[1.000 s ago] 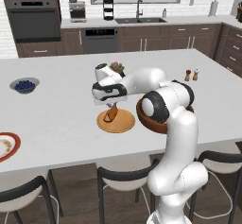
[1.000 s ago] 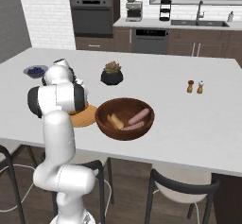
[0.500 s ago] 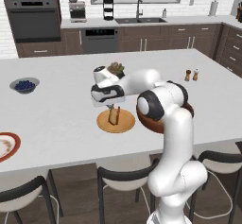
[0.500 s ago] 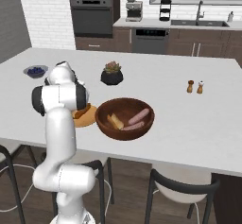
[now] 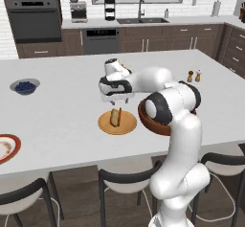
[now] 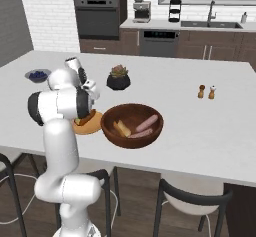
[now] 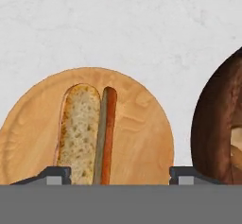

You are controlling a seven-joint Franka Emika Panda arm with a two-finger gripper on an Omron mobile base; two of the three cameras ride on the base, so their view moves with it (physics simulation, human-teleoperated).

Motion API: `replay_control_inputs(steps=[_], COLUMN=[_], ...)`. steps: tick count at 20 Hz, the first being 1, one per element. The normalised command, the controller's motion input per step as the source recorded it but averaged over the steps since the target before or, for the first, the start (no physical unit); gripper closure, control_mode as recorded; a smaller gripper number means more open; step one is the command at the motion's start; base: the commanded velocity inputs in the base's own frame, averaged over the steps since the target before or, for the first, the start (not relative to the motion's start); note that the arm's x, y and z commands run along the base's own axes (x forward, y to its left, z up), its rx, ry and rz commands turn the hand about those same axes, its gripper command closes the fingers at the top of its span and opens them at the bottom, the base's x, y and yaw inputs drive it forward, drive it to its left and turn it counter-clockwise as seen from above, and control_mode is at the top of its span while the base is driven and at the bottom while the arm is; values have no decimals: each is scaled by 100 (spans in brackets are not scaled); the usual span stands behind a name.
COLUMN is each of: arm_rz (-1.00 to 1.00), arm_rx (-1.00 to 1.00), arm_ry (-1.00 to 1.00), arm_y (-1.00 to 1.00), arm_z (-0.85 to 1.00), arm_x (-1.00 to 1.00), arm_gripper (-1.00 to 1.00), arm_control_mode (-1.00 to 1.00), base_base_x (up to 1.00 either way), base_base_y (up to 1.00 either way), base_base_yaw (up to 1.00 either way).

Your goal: Place one bun and one sausage from the bowl on each plate.

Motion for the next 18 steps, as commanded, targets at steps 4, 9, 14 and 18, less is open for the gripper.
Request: replay_control_inputs(steps=[4, 9, 14, 18], arm_rz=[19, 37, 25, 36], arm_rx=[20, 30, 19, 4], arm_ry=[-14, 5, 23, 0], arm_y=[-100, -89, -54, -52], arm_z=[42, 74, 6, 10], arm_x=[-99, -53, -13, -57], arm_gripper=[-100, -100, -100, -100], arm_control_mode=[-100, -100, -100, -100], base_base_x=[0, 0, 0, 0], base_base_y=[0, 0, 0, 0], base_base_yaw=[0, 0, 0, 0])
